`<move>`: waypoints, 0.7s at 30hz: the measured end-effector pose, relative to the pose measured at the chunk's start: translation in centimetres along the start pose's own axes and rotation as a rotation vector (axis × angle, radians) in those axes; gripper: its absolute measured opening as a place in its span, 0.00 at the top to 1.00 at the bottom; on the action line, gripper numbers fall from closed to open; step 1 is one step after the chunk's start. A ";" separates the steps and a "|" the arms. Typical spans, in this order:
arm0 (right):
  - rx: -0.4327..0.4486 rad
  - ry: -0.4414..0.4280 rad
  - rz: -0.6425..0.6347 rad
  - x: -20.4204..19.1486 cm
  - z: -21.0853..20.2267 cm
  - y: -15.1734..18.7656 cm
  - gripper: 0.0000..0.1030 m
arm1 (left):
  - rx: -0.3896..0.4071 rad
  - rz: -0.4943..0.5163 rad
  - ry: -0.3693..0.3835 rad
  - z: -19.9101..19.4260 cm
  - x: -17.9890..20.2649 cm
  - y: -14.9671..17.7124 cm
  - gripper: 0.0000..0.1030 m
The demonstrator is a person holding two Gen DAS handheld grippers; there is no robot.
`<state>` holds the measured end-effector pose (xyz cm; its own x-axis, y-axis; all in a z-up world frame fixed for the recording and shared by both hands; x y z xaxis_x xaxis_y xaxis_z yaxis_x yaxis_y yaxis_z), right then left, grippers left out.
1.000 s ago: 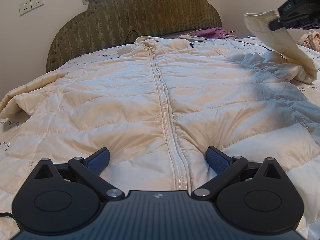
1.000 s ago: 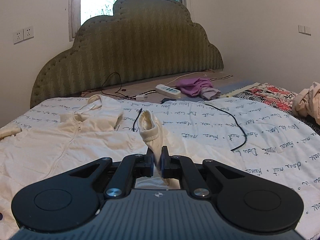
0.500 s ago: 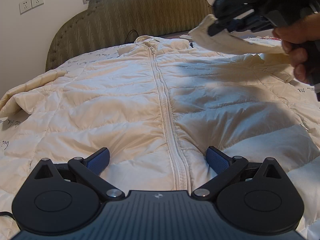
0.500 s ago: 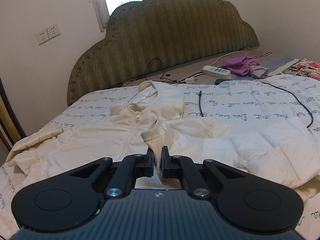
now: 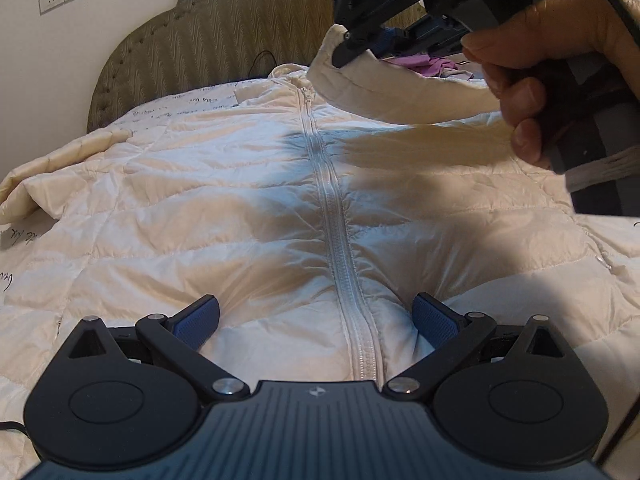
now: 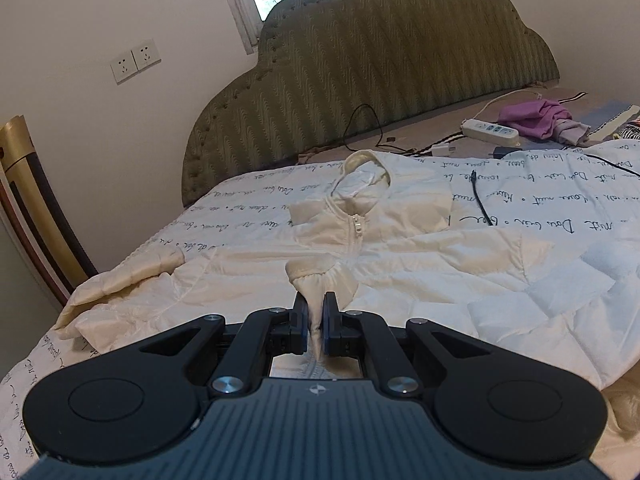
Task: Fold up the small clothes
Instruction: 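Lift the sleeve with the right tool, lay it across the jacket front, open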
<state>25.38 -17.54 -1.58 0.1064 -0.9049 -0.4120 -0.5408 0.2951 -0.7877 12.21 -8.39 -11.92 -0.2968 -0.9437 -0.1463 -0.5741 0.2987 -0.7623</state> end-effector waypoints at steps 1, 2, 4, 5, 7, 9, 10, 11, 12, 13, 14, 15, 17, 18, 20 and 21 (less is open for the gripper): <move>-0.002 -0.007 0.002 -0.3 0.1 0.0 0.91 | -0.003 -0.010 0.007 -0.3 -0.4 -0.2 0.00; -0.005 -0.014 0.006 -0.7 0.3 0.1 0.91 | -0.005 -0.020 0.012 -0.7 -0.6 -0.3 0.00; -0.011 -0.033 0.015 -1.3 0.7 0.2 0.91 | 0.009 -0.046 0.024 -1.8 -1.7 -0.7 0.00; -0.011 -0.040 0.019 -1.6 1.0 0.2 0.91 | 0.015 -0.048 0.017 -2.3 -2.2 -0.9 0.00; -0.014 -0.059 0.041 -2.1 1.6 0.2 0.91 | 0.030 -0.030 -0.024 -3.1 -3.3 -1.4 0.00; -0.018 -0.087 0.088 -2.5 2.4 0.3 0.91 | 0.055 0.012 -0.102 -3.8 -4.8 -2.1 0.00; -0.022 -0.102 0.119 -2.6 2.9 0.4 0.91 | 0.065 0.039 -0.141 -4.1 -5.4 -2.4 0.00; -0.026 -0.114 0.150 -2.6 3.4 0.5 0.91 | 0.073 0.062 -0.175 -4.2 -6.0 -2.6 0.00; -0.033 -0.126 0.184 -2.5 4.0 0.7 0.91 | 0.082 0.084 -0.216 -4.4 -6.7 -2.8 0.00; -0.038 -0.135 0.214 -2.5 4.6 0.9 0.90 | 0.087 0.094 -0.246 -4.5 -7.3 -2.9 0.00; -0.043 -0.144 0.244 -2.4 5.2 1.0 0.90 | 0.084 0.095 -0.270 -4.5 -7.9 -2.8 0.00; -0.045 -0.153 0.275 -2.4 5.7 1.2 0.90 | 0.075 0.089 -0.287 -4.4 -8.5 -2.7 0.00; -0.049 -0.177 0.327 -2.5 6.6 1.6 0.89 | 0.047 0.065 -0.303 -4.0 -9.5 -2.2 0.00; -0.054 -0.192 0.349 -2.6 7.0 1.8 0.89 | 0.034 0.045 -0.321 -4.0 -10.3 -1.8 0.00; -0.067 -0.219 0.390 -3.1 7.9 2.1 0.88 | 0.020 0.025 -0.349 -3.9 -11.3 -1.2 0.00; -0.074 -0.226 0.398 -3.4 8.2 2.3 0.88 | 0.016 0.019 -0.355 -4.0 -11.7 -0.8 0.00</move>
<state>30.62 -11.25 -5.79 0.0533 -0.6341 -0.7714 -0.6333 0.5758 -0.5171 13.13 3.00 -7.04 -0.0220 -0.9296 -0.3679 -0.5580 0.3168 -0.7670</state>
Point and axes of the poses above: each gripper's, at about its wrist camera, not at the fingertips, and z roughly the way its jaws point, x to its right, y to its underside, the point moved 10 cm from there along z, roughly the way its jaws point, and after that the axes turned 4 degrees about z, right-handed, at the moved point
